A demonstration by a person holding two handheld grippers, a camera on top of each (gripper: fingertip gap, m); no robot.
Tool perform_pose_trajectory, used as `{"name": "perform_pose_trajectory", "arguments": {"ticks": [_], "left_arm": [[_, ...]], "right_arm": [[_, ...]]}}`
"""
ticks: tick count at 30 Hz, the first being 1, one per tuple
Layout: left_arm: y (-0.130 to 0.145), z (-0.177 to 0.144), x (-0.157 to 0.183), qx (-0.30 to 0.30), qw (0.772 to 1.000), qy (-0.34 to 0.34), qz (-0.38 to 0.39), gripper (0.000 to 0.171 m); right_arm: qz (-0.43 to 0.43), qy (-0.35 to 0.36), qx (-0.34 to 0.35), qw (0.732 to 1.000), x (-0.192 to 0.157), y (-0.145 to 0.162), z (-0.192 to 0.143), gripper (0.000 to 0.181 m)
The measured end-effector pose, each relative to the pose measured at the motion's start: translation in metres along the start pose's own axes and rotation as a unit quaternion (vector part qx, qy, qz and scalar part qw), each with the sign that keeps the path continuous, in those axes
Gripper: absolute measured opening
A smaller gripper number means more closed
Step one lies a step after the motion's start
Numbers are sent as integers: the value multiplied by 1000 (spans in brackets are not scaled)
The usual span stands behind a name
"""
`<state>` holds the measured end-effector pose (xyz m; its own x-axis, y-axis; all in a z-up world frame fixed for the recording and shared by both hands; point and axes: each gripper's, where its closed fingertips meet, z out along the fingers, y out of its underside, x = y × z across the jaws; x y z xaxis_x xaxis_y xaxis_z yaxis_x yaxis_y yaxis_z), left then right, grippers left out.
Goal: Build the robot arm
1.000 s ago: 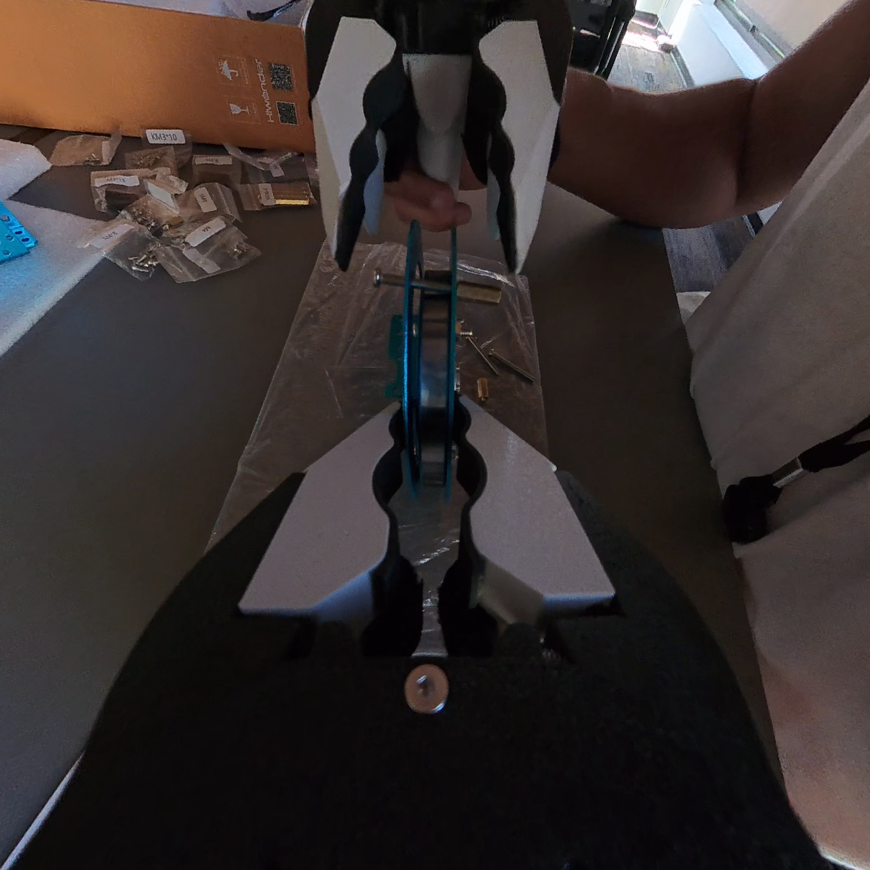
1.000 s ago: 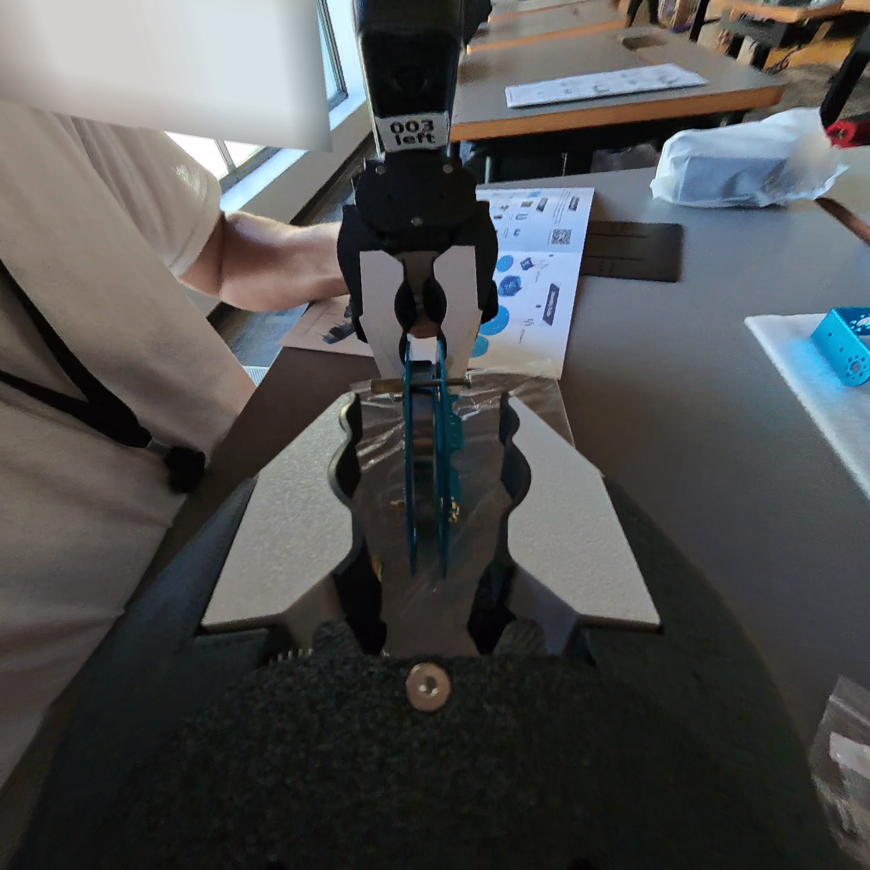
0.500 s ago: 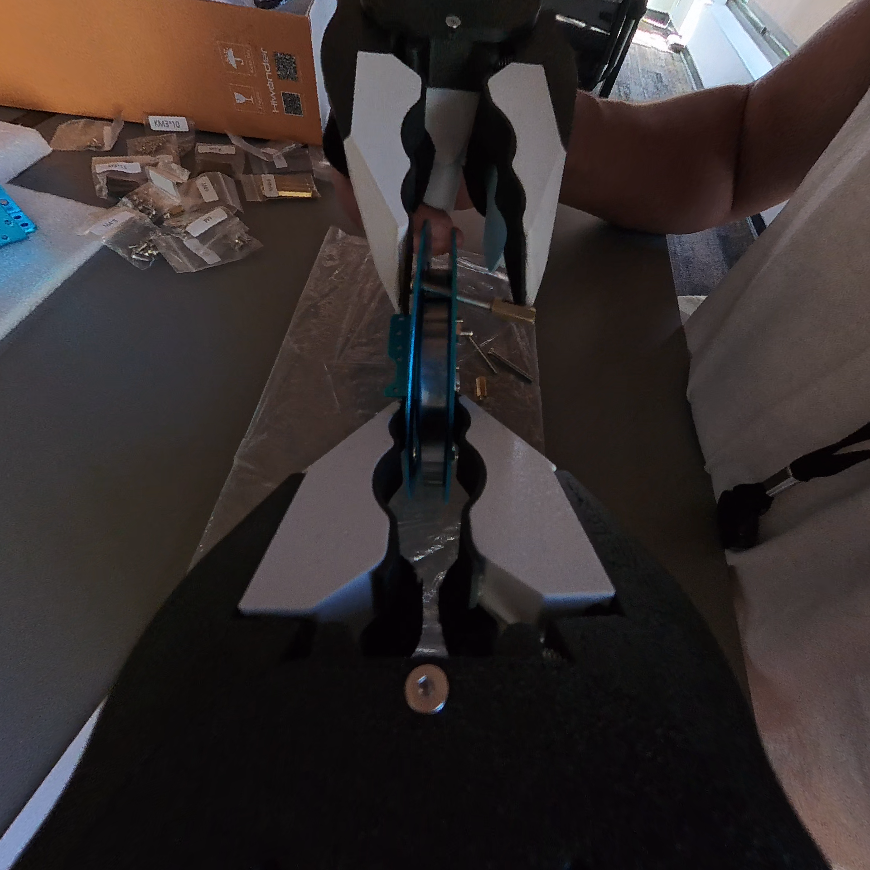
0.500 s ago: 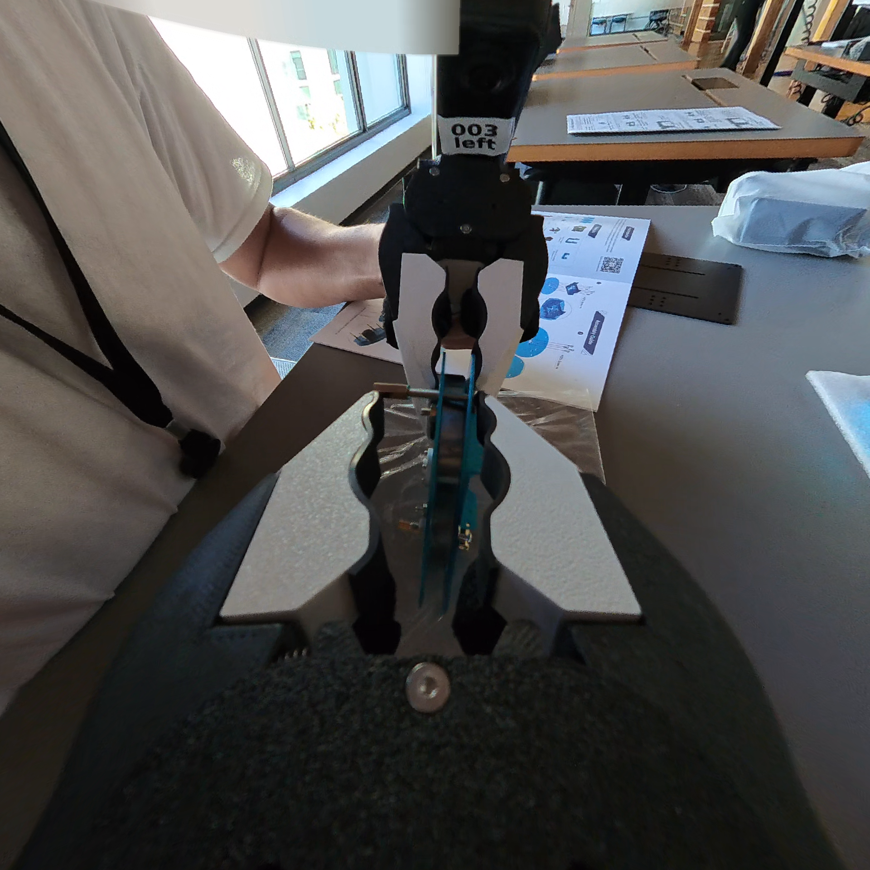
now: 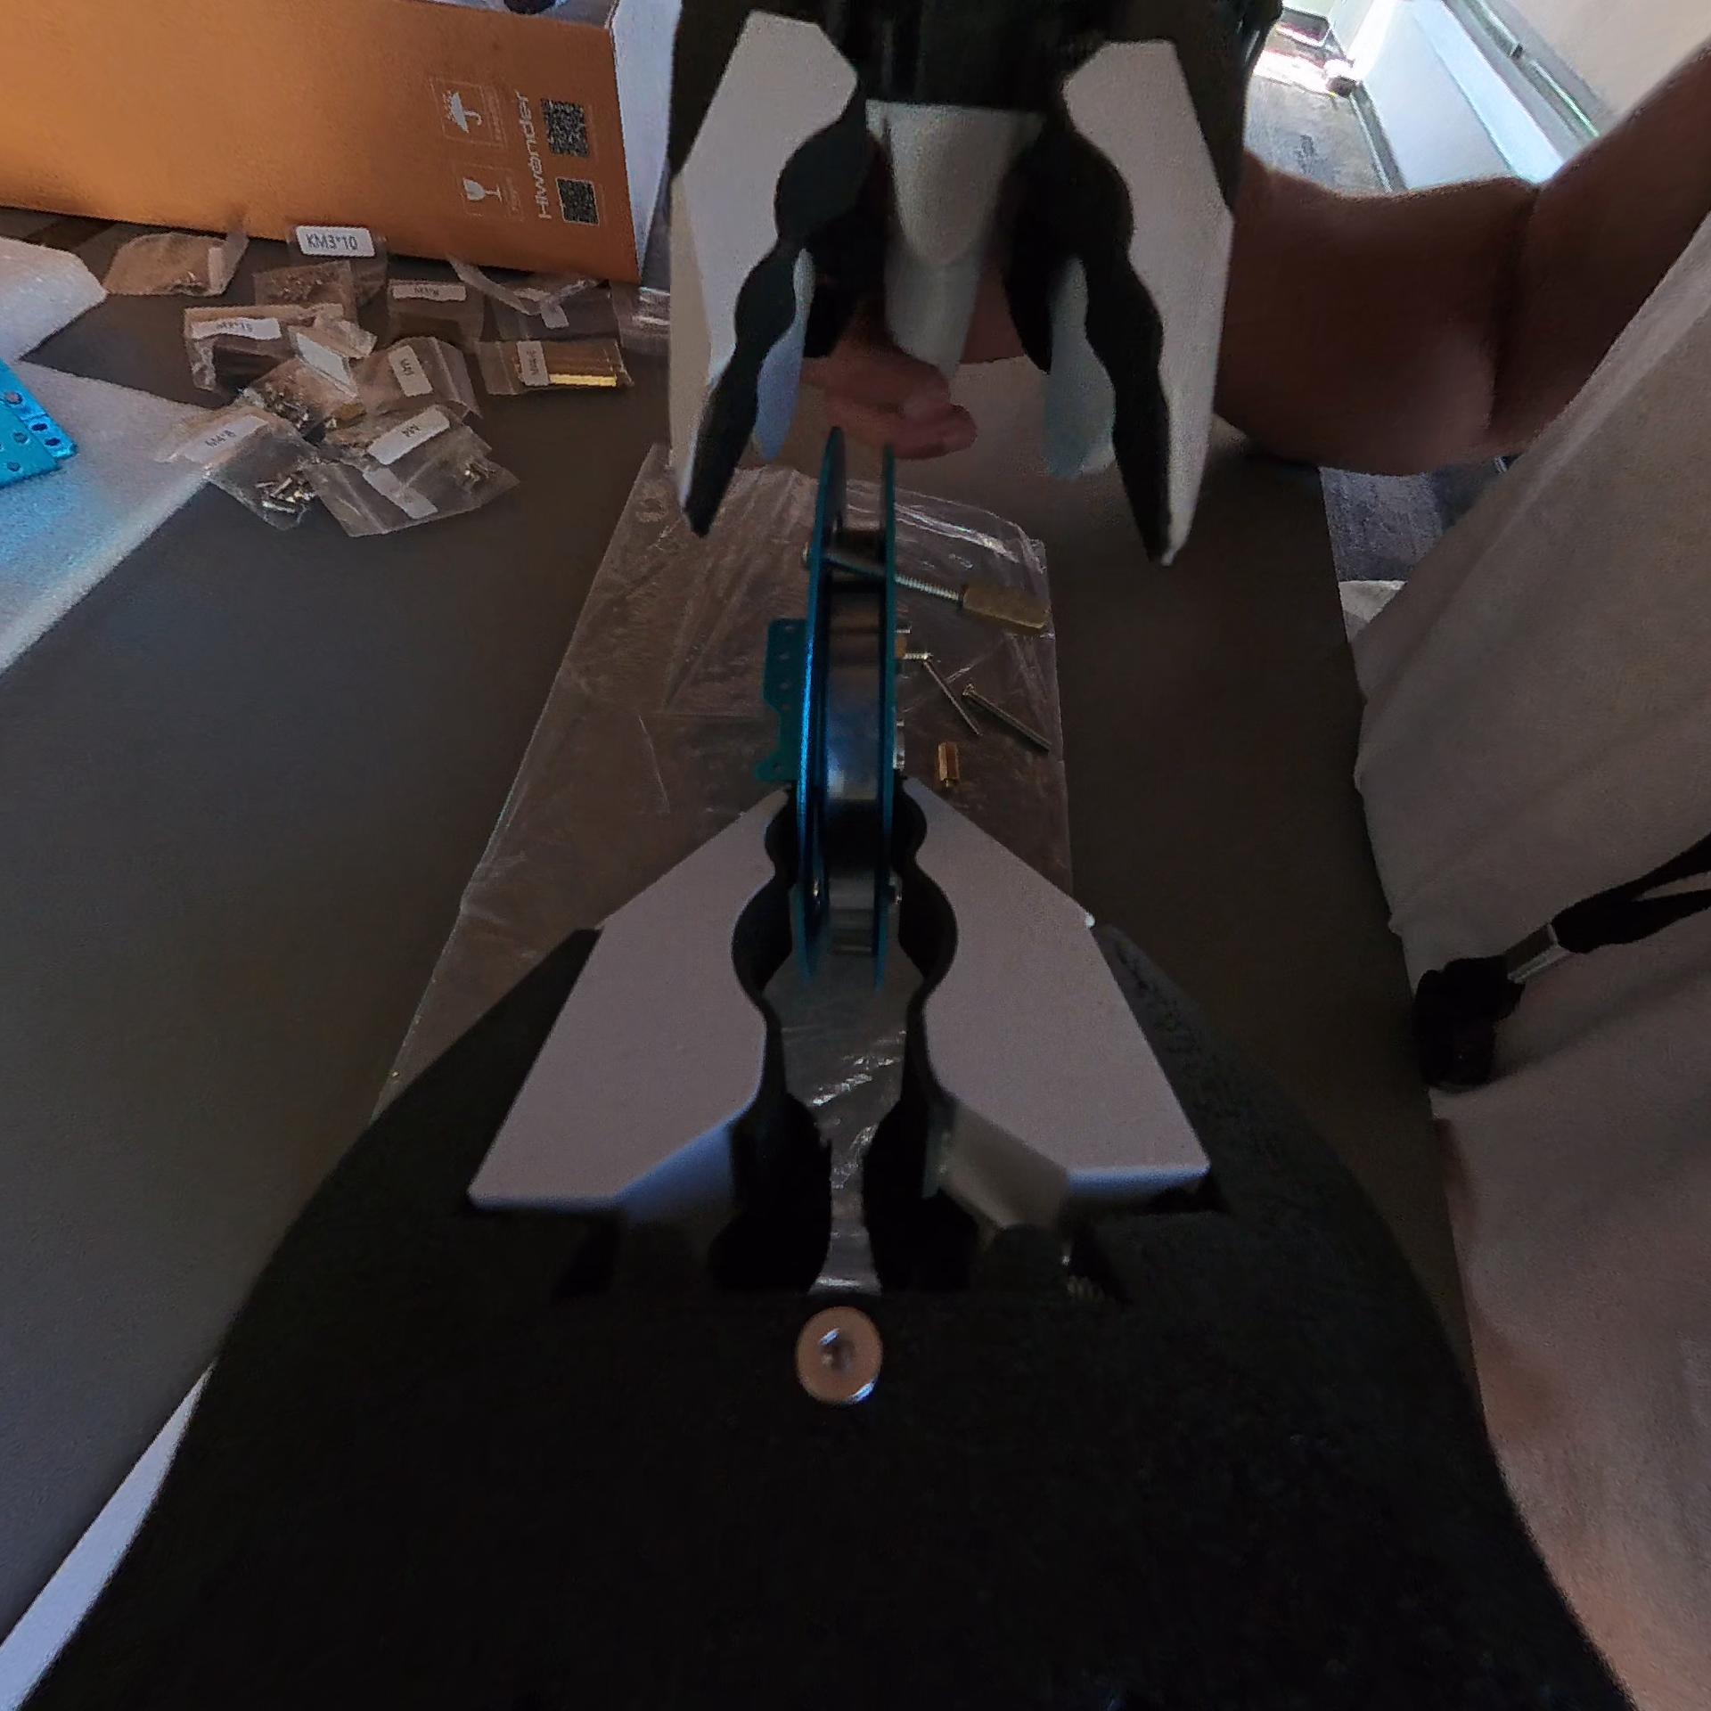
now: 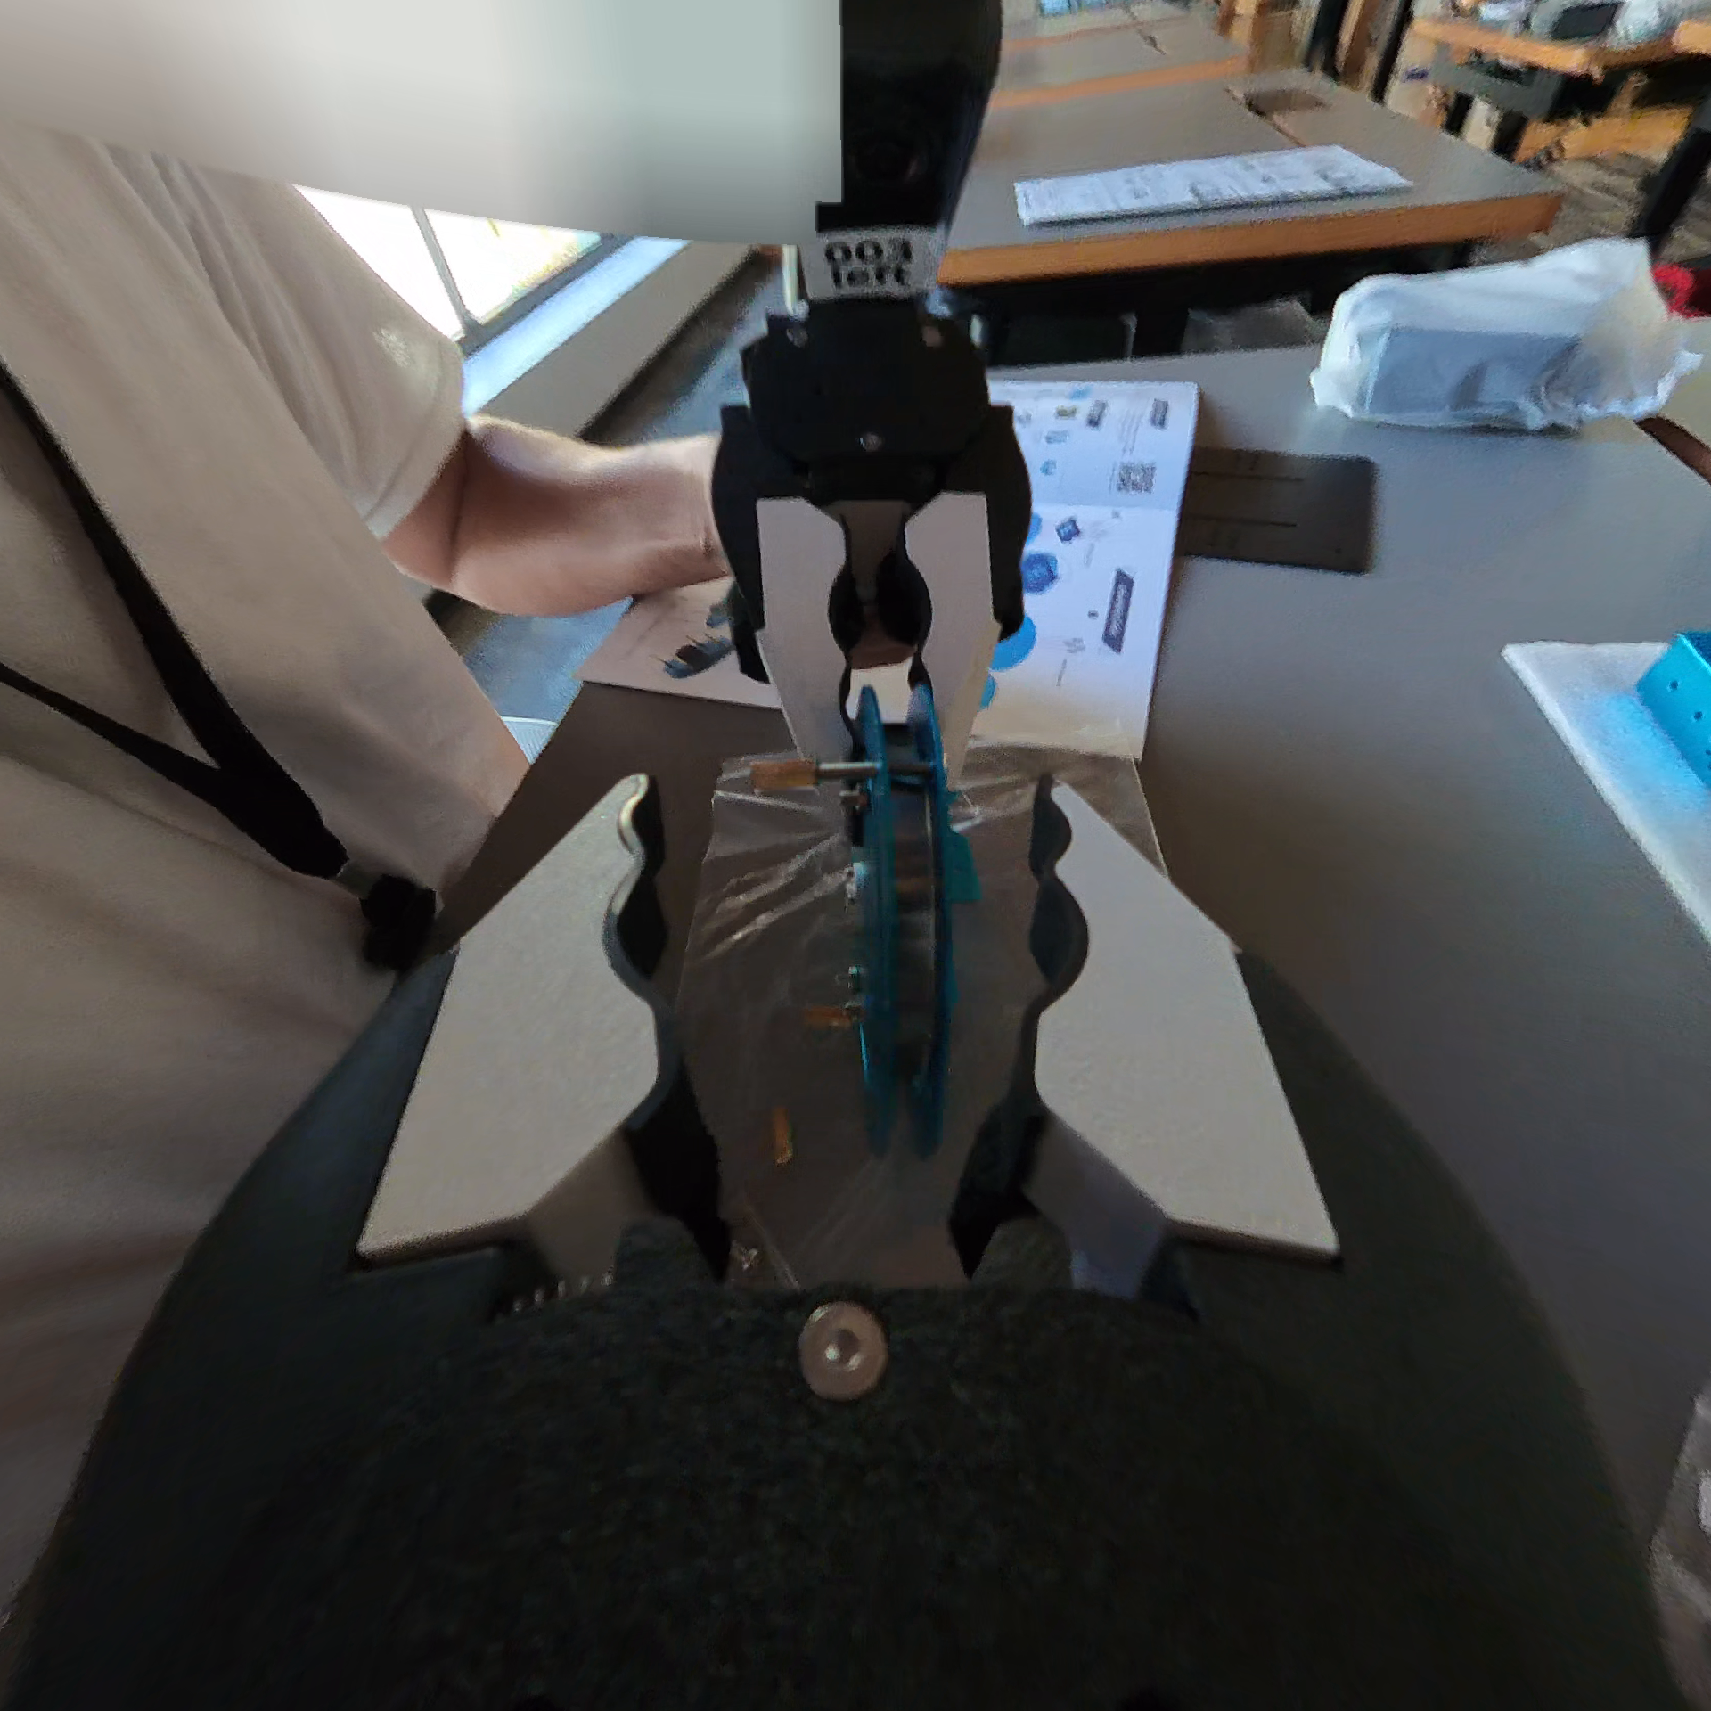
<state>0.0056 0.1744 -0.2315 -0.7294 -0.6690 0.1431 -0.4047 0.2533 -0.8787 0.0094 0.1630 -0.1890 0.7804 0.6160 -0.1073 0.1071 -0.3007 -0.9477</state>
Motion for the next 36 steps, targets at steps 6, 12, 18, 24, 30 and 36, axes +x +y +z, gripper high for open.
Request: {"name": "perform_pose_trajectory", "arguments": {"ticks": [6, 12, 18, 24, 30, 36], "left_arm": [[0, 0, 1, -1, 1000, -1, 0, 16], [0, 1, 2, -4, 1000, -4, 4, 16], [0, 0, 2, -2, 1000, -7, 0, 16], [0, 2, 6, -4, 1000, -1, 10, 16], [-1, 3, 8, -6, 1000, -1, 23, 16], [-1, 3, 7, -5, 1000, -4, 23, 16]], "right_arm": [[13, 63, 19, 998, 1, 1, 9, 77], [-20, 70, 19, 997, 3, 0, 11, 56], [-16, 49, 17, 999, 1, 0, 14, 44], [4, 6, 22, 1000, -5, 0, 14, 44], [10, -39, 52, 998, -10, -1, 13, 44], [14, -44, 46, 998, -8, 1, 9, 46]]}}
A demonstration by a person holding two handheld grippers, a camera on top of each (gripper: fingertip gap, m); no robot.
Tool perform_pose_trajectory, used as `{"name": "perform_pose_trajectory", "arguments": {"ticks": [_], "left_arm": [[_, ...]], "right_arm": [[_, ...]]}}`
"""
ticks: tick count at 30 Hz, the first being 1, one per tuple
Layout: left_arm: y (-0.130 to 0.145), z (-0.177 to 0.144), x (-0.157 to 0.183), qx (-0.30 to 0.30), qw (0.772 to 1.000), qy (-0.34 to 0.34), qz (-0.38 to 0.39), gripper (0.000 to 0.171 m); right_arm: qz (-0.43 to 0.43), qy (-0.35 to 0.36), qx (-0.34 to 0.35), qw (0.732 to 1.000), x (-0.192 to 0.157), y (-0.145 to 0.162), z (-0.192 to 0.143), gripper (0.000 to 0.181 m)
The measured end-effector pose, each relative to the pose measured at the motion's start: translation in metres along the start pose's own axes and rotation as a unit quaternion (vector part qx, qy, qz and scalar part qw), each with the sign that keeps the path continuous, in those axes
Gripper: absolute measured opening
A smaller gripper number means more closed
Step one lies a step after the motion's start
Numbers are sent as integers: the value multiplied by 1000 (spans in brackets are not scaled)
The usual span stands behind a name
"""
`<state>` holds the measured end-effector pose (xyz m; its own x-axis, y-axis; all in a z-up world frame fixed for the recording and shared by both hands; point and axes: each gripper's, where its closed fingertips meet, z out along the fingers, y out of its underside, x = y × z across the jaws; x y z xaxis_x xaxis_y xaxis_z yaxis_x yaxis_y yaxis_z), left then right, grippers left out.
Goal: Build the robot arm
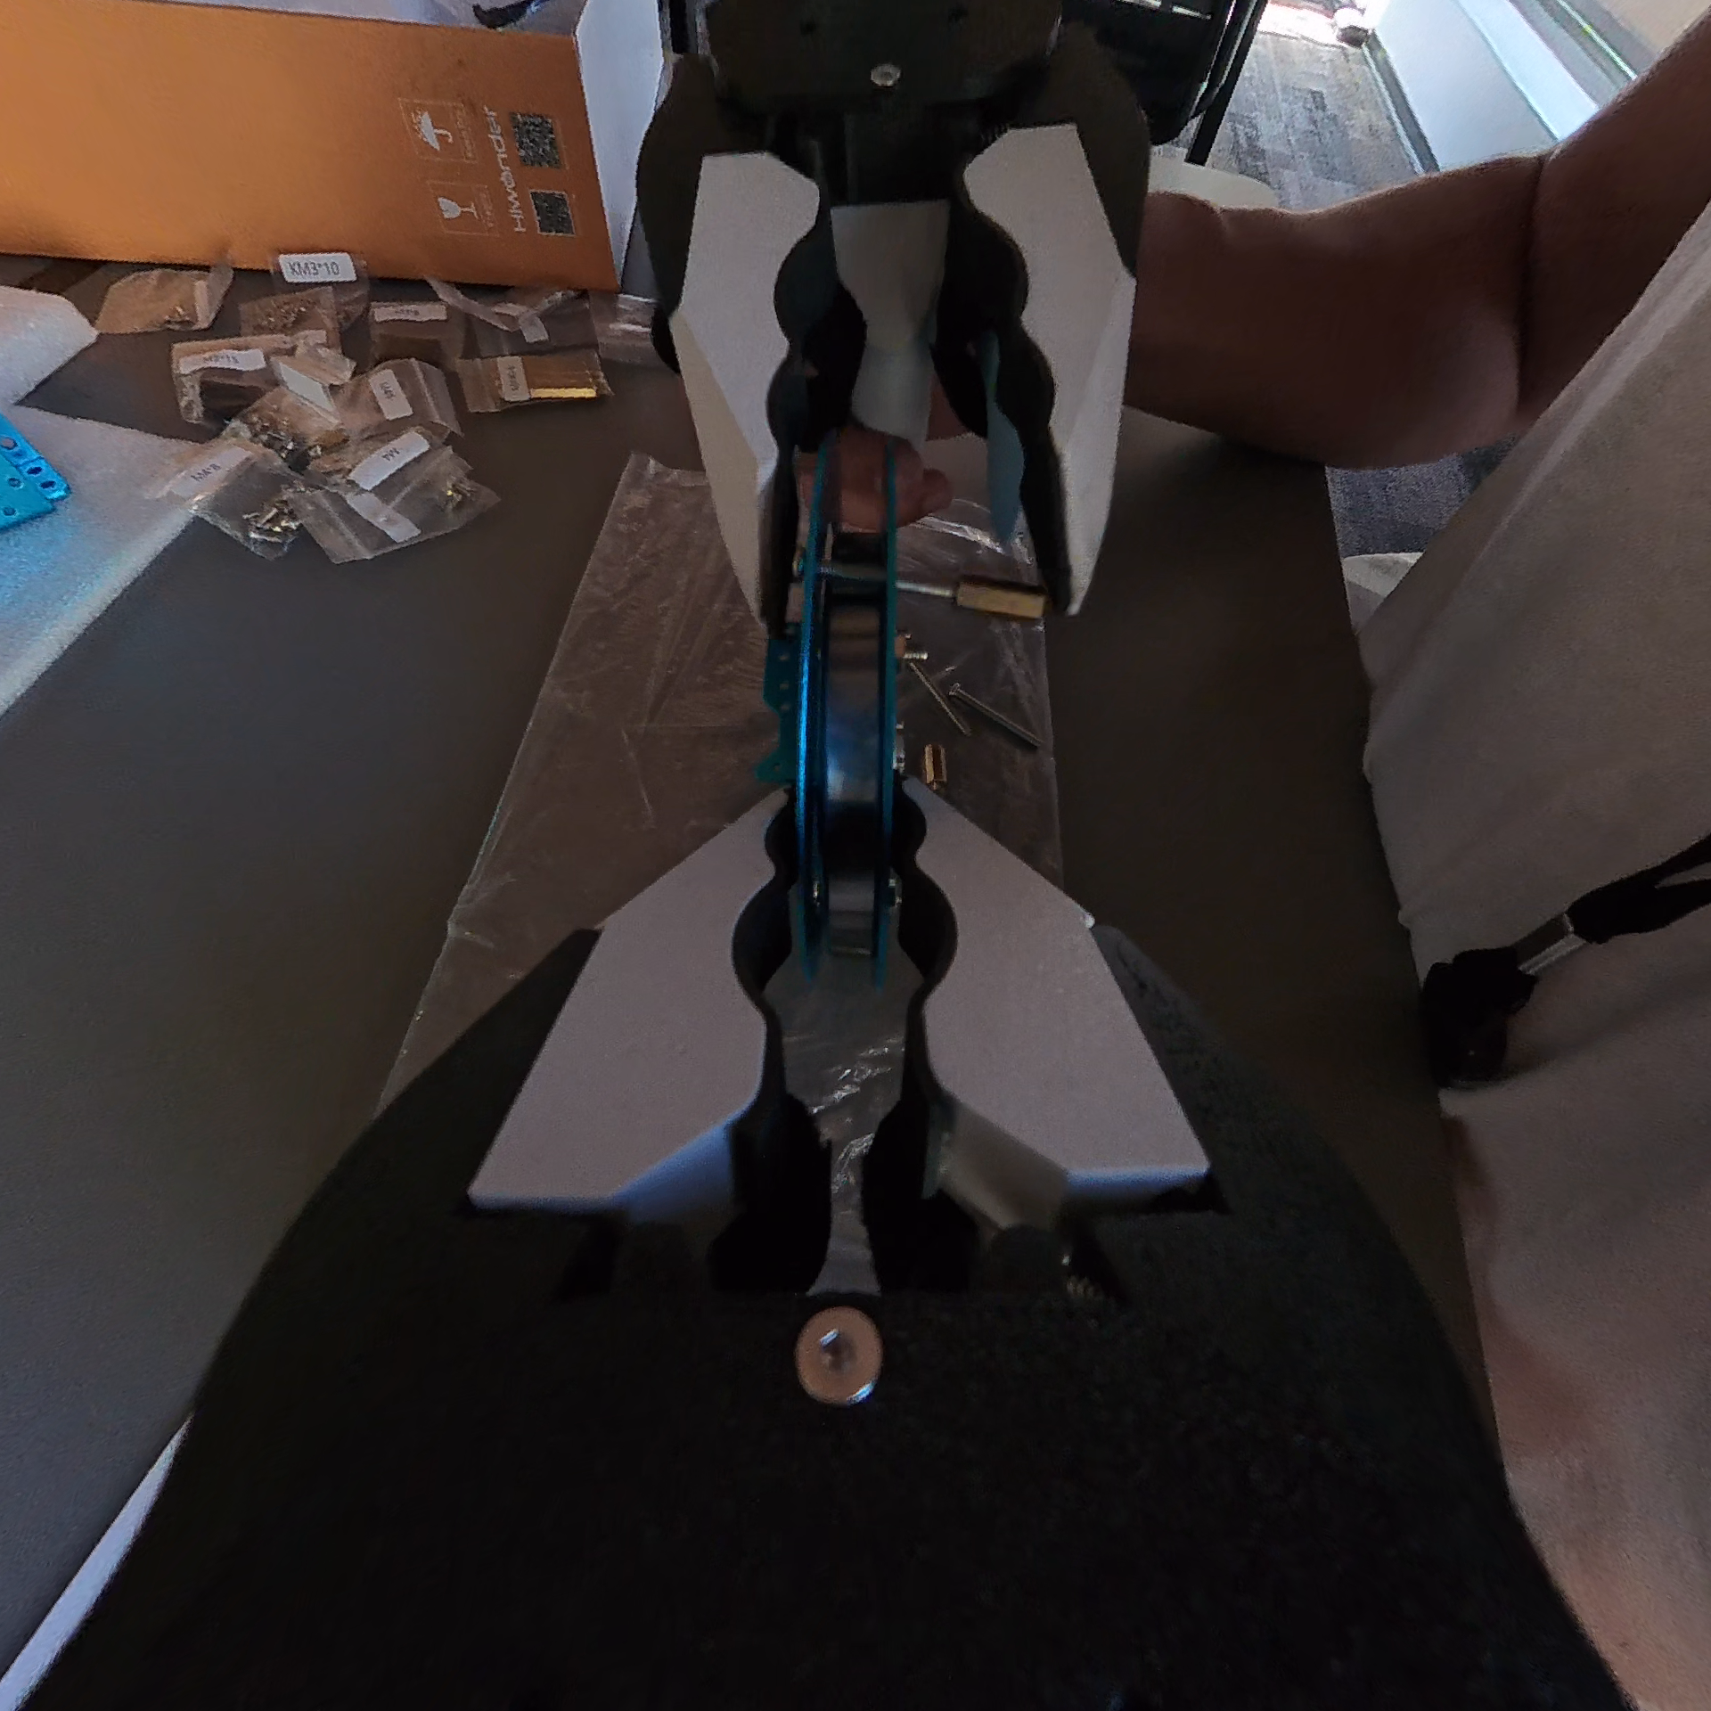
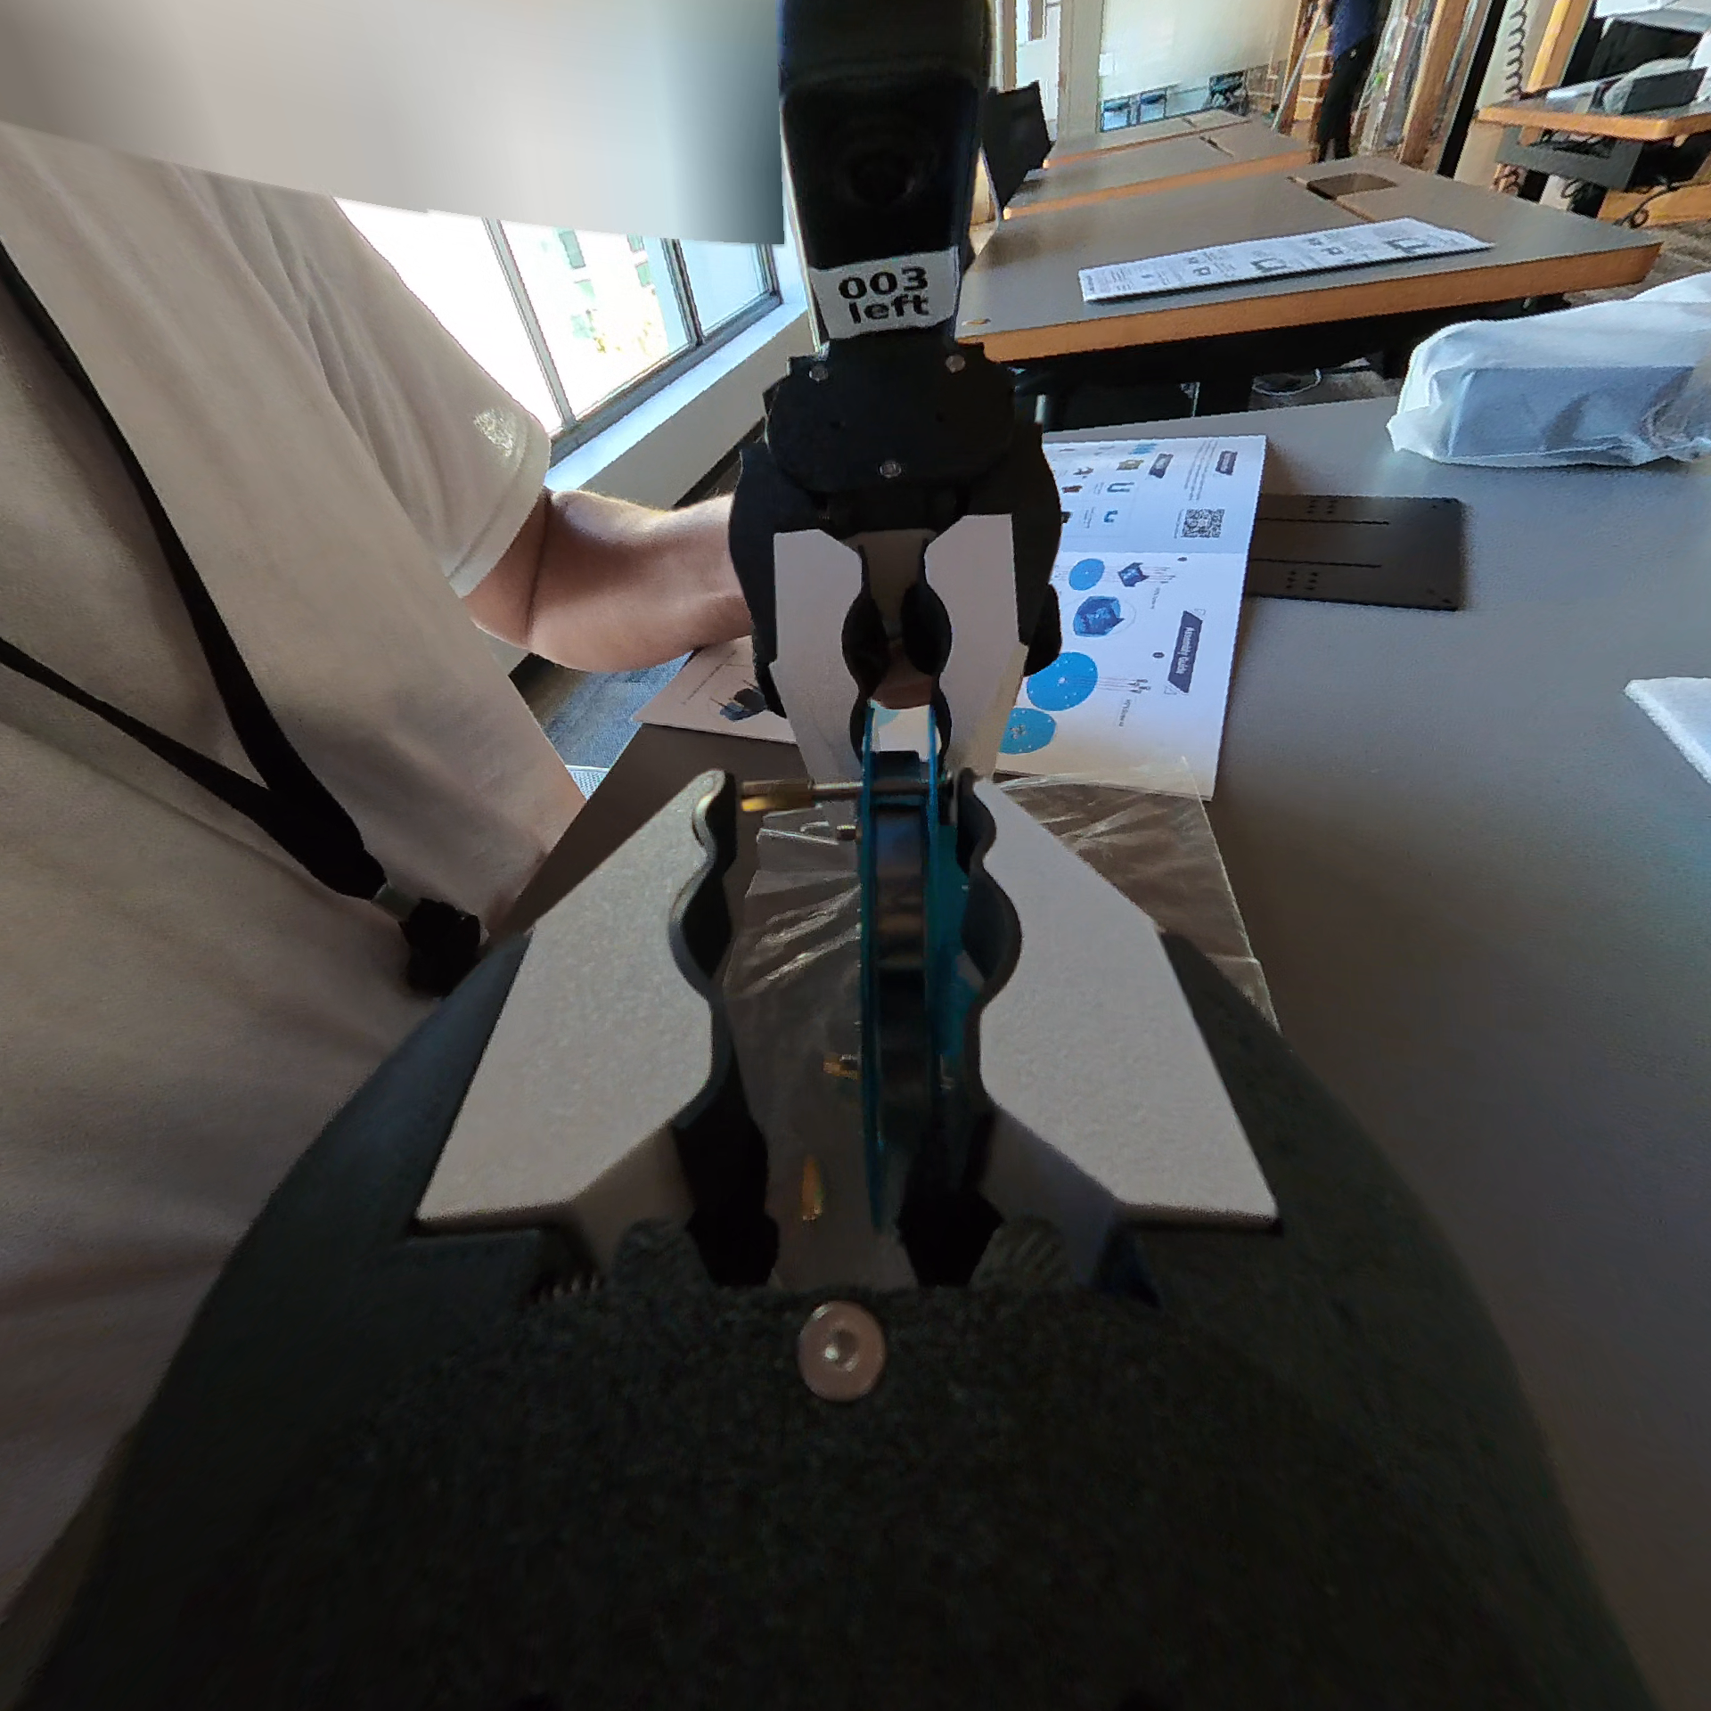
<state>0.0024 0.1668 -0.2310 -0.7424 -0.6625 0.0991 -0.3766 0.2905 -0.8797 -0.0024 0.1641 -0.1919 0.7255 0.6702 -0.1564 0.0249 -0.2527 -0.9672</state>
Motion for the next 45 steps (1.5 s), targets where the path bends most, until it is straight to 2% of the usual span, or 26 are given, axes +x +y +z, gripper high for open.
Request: {"name": "perform_pose_trajectory", "arguments": {"ticks": [2, 5, 8, 11, 15, 18, 20, 25, 28, 30, 34, 41, 45], "left_arm": [[0, 0, 0, 1, 1000, 0, -2, 16], [0, 0, -1, 0, 1000, -6, -11, 16], [0, 0, -2, -3, 999, -22, -33, 16], [-1, 1, -2, -6, 997, -51, -52, 16], [-4, 3, -6, -3, 987, -110, -113, 16], [-6, 5, -6, 14, 975, -154, -162, 16], [-6, 6, -6, 24, 967, -182, -178, 16], [-6, 8, 0, 28, 956, -232, -176, 16], [-6, 9, 3, 27, 952, -252, -171, 16], [-6, 9, 4, 27, 950, -261, -170, 16], [-6, 10, 4, 28, 948, -266, -174, 16], [-7, 11, 6, 20, 948, -273, -163, 16], [-7, 11, 6, 22, 948, -274, -158, 16]], "right_arm": [[0, 14, 9, 1000, 1, -4, -4, 55], [-14, 73, 3, 997, 1, -10, -16, 56], [-50, 189, -15, 981, 3, -15, -29, 55], [-46, 293, -25, 955, 3, -6, -38, 53], [8, 362, 15, 932, -3, 10, -42, 55], [43, 397, 48, 916, -3, 18, -37, 68], [57, 422, 35, 904, 1, 29, -31, 70], [54, 393, 36, 917, 1, 35, -20, 66], [47, 360, 90, 927, -10, 16, -29, 39], [36, 367, 109, 923, -14, 5, -38, 29], [21, 392, 92, 915, -11, 1, -38, 28], [-16, 444, 45, 895, -1, 6, -31, 5], [1, 440, 50, 897, -1, 6, -30, 4]]}}
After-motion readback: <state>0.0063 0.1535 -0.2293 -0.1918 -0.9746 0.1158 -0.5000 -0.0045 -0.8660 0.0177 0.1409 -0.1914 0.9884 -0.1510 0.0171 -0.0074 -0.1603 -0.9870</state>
